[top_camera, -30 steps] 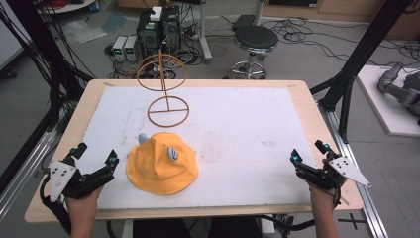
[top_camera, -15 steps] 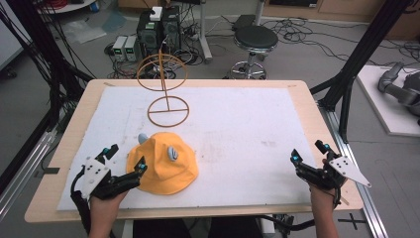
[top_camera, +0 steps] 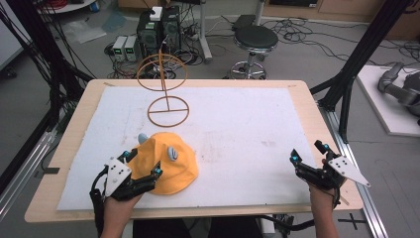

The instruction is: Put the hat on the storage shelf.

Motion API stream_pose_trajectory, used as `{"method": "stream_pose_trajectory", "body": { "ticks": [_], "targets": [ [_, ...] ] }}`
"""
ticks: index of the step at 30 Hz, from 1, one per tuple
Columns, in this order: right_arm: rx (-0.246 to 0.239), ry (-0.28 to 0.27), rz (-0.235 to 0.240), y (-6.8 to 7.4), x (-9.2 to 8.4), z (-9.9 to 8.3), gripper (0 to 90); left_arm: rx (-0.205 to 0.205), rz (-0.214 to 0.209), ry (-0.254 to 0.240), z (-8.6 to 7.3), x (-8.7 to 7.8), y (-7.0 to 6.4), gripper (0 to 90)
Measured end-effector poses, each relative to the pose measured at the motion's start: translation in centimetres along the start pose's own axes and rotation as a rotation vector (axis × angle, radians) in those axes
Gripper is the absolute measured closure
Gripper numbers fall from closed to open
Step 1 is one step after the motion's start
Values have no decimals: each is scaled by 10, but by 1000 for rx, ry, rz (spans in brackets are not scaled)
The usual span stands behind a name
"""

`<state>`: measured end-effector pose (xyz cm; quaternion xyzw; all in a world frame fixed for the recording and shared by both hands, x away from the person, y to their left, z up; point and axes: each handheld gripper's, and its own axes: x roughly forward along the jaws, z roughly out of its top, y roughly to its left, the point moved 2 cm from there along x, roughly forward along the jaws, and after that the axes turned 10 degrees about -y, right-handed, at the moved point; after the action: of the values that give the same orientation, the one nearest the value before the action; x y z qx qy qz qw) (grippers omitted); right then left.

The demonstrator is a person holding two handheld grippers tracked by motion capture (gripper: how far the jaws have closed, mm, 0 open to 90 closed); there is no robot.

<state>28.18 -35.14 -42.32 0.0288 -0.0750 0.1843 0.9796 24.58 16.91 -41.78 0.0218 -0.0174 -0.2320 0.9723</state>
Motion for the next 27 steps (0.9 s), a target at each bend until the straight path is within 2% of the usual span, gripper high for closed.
{"method": "stream_pose_trajectory", "body": {
  "ticks": [2, 6, 9, 14, 18, 21, 23, 24, 25, 27],
  "targets": [
    [0, 3, 3, 0, 0, 0, 90, 0, 4, 9, -2, 1, 0, 227],
    [2, 6, -3, -1, 1, -1, 90, -16, -18, 31, -5, 4, 0, 275],
    [2, 5, -2, -1, 1, -2, 90, -16, -22, 40, -7, 6, -2, 288],
    [1, 8, -1, 0, 1, -2, 90, -23, -33, 84, -11, 11, -5, 330],
    [5, 11, -1, 0, 1, -2, 90, -21, -38, 97, -13, 12, -5, 424],
    [1, 9, 0, 0, 1, -2, 90, -30, -38, 109, -14, 12, -5, 526],
    [0, 10, -3, 0, 1, -2, 90, -58, -36, 116, -15, 12, -3, 571],
    [-2, 13, -3, 0, 1, -2, 90, -58, -36, 116, -15, 12, -3, 599],
    [-3, 12, -2, 0, 1, -2, 90, -88, -35, 122, -16, 12, 0, 642],
    [-5, 11, -2, 1, 2, -2, 90, -97, -39, 122, -16, 12, 1, 721]
  ]
}}
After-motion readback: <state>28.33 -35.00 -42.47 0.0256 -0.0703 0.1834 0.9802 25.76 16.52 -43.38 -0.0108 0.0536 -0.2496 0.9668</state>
